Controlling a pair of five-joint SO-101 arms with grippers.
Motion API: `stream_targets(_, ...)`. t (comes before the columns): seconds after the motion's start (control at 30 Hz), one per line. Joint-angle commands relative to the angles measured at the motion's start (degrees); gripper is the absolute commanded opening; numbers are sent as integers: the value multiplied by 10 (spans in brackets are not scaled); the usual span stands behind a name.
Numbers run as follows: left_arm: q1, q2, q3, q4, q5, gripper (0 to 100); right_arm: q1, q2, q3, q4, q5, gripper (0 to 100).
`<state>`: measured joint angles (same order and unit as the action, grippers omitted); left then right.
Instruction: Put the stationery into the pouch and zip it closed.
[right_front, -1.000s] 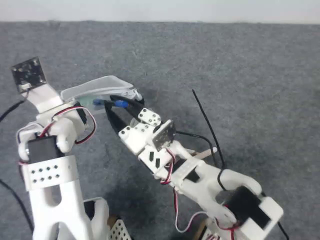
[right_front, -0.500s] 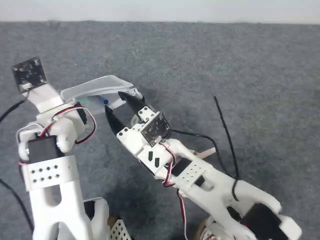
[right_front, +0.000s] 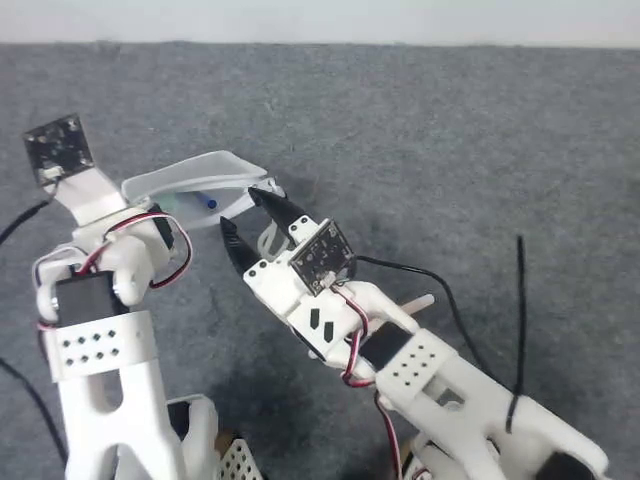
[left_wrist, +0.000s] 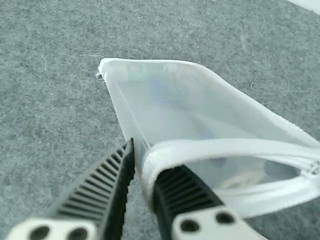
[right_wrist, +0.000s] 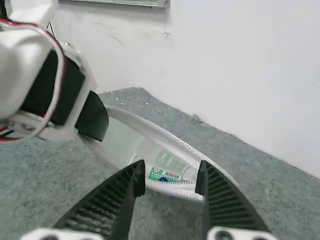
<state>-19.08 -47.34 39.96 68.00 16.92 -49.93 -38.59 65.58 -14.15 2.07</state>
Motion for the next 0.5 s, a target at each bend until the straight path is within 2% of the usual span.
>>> stream_targets(0.0,-8,-4,-22,-17,-1,11,0,-68,-38,82,4,159)
stream_targets(0.17,-41,-4,-22,-17,11,11,10,-117,-82,211,4,159)
stream_targets(0.47,-44,-4,-22,-17,10,11,76,-197,-84,404,4,159)
